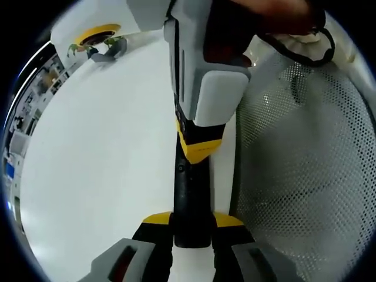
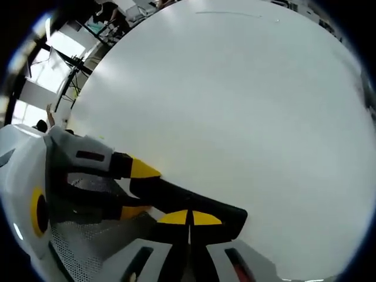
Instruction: Press the specified remote control buttons in sequence, fully releasing each button before pressing the next.
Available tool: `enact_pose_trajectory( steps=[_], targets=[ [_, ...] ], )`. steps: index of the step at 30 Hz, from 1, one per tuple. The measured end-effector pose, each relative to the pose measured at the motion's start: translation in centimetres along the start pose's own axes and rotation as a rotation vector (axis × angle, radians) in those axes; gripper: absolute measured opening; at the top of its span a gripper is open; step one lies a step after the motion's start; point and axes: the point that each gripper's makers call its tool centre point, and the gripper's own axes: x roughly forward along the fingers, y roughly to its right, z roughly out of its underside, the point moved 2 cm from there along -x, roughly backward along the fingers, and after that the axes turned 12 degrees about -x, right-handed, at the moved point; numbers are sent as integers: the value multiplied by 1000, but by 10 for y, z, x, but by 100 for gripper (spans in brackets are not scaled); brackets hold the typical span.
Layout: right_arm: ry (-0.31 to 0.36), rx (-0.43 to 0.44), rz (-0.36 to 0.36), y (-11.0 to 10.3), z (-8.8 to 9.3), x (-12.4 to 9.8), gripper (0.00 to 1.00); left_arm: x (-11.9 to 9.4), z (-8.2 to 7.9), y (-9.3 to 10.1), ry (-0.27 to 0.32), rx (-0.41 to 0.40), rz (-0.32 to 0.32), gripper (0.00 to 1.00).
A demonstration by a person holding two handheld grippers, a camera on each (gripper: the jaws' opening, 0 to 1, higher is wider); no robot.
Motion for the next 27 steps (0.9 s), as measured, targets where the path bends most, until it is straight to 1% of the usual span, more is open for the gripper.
enact_pose_trajectory(
  steps=[27],
  targets=[
    [3, -4, 23, 3, -3, -1, 0, 0, -1, 0, 3, -4, 4, 24]
  ],
)
